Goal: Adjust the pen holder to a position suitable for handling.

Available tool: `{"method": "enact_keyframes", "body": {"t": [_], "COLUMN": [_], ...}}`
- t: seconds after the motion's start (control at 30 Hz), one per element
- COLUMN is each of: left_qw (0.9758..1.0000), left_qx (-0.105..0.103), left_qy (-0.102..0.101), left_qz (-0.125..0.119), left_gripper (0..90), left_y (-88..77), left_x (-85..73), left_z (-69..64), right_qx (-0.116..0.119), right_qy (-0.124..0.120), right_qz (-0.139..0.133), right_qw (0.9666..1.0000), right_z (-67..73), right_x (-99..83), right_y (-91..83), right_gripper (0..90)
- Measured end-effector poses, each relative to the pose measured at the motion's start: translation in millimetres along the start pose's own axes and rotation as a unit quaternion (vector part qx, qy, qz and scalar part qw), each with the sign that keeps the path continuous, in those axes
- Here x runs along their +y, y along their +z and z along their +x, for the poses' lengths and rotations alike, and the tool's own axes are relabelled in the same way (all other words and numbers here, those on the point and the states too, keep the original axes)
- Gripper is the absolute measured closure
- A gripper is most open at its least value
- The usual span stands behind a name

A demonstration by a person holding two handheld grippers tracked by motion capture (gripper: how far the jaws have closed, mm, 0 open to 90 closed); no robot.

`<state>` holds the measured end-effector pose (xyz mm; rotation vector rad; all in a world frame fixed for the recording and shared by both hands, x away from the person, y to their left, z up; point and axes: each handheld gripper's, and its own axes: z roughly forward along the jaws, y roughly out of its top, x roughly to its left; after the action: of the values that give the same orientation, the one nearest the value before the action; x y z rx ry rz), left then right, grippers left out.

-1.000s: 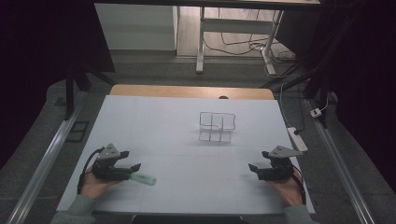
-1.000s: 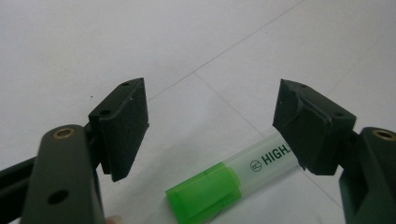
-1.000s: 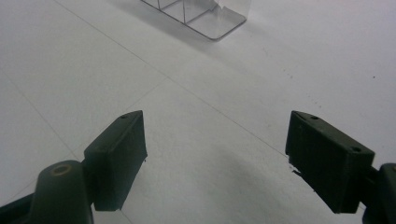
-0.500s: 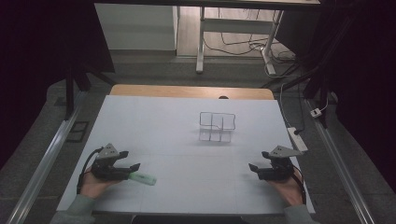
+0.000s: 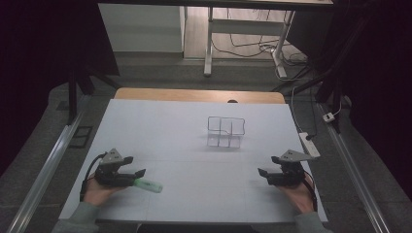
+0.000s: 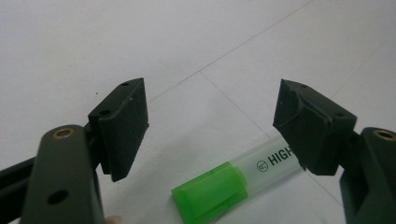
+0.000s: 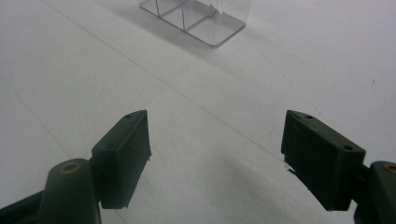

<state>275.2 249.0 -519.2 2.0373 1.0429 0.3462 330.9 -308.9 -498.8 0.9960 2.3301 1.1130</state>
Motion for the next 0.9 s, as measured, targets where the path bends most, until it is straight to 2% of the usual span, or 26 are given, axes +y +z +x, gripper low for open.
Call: {"method": "enact_keyframes", "body": {"t": [0.3, 0.4, 0.6, 0.9], "left_qw": [1.0000, 1.0000, 1.0000, 1.0000], "left_qx": [0.000, -0.001, -0.002, 0.000], "left_qy": [-0.001, -0.001, -0.002, -0.006], "left_qz": [0.000, 0.000, 0.001, 0.002], "left_gripper": [26.0, 25.9, 25.8, 25.4], "left_y": [0.4, 0.7, 1.4, 1.5], "left_x": [0.6, 1.0, 1.0, 1.1], "left_z": [0.1, -0.3, 0.2, 1.0], "right_qx": [0.000, -0.010, -0.023, -0.019], "right_qy": [0.001, 0.002, 0.019, 0.030], "right_qz": [-0.010, -0.019, -0.015, -0.008], "right_qw": [1.0000, 0.9998, 0.9995, 0.9993], "right_z": [4.7, 5.2, -1.2, -9.7], "right_x": [20.8, 30.9, 35.0, 42.6], "right_y": [6.5, 11.4, 17.4, 31.5], "right_gripper": [26.6, 27.5, 28.7, 29.4]}}
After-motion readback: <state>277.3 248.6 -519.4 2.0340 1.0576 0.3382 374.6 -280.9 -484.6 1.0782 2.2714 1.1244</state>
